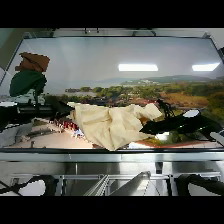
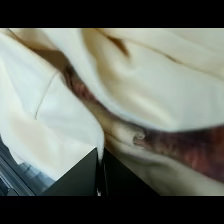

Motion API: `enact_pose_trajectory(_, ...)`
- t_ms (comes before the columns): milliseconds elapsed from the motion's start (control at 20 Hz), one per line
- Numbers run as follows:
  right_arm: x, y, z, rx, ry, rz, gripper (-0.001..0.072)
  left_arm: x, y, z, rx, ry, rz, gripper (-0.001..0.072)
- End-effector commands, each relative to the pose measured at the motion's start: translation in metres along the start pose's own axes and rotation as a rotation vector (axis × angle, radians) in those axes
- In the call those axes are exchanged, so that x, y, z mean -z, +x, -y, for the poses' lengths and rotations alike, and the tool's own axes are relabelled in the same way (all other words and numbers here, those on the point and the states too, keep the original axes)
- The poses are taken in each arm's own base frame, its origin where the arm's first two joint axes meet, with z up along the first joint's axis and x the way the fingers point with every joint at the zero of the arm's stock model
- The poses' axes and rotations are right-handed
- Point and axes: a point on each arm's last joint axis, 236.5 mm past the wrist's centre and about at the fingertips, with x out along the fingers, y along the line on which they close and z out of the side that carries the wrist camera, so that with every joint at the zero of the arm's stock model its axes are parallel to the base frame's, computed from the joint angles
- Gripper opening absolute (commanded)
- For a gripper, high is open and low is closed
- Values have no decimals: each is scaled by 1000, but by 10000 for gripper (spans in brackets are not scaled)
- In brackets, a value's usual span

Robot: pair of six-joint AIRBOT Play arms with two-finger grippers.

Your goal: Fold the shirts.

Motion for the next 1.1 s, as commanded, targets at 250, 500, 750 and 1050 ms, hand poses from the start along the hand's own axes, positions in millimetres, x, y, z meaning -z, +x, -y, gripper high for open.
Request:
enact_pose_trajectory(250,-57,-80,-132,-348,-218,174,19,-16,10,81,161,209,-83,7)
enact_pose_trajectory(500,-89,-345,-303,-550,-664,843,19,-64,-188,277,59,743,441,9)
enact_pose_trajectory(750,-37,-419,-348,-351,-785,1060,19,8,-286,356,-180,989,671,17)
enact_pose_trajectory(1050,-41,-430,-336,-8,-820,1227,19,38,-255,320,-162,906,607,18)
